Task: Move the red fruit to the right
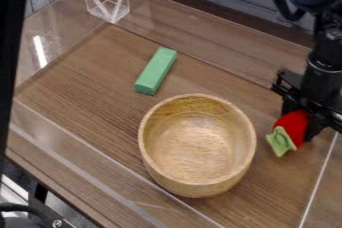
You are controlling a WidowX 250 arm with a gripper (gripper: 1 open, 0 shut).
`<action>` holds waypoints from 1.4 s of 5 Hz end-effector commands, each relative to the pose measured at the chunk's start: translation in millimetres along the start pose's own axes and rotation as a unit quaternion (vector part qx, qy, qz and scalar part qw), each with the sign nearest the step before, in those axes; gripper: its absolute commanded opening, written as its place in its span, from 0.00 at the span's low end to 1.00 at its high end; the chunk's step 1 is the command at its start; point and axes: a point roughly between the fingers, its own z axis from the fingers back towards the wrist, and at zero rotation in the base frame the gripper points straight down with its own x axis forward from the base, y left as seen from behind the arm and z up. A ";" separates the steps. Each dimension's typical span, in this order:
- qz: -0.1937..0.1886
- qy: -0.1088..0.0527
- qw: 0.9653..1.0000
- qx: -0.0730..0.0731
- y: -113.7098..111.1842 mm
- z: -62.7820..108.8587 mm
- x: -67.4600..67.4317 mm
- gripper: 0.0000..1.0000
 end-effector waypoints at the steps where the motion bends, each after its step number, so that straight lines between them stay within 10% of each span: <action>1: -0.008 0.003 1.000 0.000 -6.7 0.1 -11.4 0.00; 2: -0.014 0.010 1.000 -0.003 -18.5 0.4 -23.4 0.00; 3: -0.031 0.013 0.999 -0.005 -25.4 11.0 -20.1 1.00; 7: -0.021 -0.011 1.000 0.010 3.0 48.2 -19.3 1.00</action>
